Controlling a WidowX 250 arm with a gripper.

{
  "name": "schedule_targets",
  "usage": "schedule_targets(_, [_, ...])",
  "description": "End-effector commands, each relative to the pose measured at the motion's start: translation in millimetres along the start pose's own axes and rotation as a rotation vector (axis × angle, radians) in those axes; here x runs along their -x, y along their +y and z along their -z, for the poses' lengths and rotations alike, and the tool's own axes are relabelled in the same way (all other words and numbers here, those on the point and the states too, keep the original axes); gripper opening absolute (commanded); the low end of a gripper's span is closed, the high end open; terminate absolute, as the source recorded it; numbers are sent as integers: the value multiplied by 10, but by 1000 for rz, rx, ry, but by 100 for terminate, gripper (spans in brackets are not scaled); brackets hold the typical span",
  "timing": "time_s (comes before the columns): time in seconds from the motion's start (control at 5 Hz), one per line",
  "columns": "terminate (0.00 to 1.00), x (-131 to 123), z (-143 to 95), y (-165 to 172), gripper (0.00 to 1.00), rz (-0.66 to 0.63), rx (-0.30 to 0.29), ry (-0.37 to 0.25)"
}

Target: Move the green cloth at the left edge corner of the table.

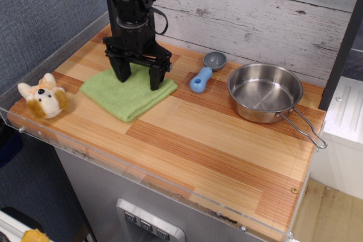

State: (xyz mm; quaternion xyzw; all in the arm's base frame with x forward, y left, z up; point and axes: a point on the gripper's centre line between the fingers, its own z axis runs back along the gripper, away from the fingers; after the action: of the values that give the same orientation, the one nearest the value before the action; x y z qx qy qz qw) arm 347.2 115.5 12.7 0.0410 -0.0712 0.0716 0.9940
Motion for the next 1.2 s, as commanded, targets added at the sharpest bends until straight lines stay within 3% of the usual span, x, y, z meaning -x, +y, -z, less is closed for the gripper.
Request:
schedule_targets(0.0, [0, -381, -53, 176, 100, -16, -20, -68])
schedule_targets(0.6, [0, -451, -105, 139, 100, -1, -23, -82])
schedule_targets(0.8, [0, -469, -198, 114, 100, -14, 2, -99])
schedule_targets(1.0, [0, -554, -411, 115, 100, -33, 20, -158])
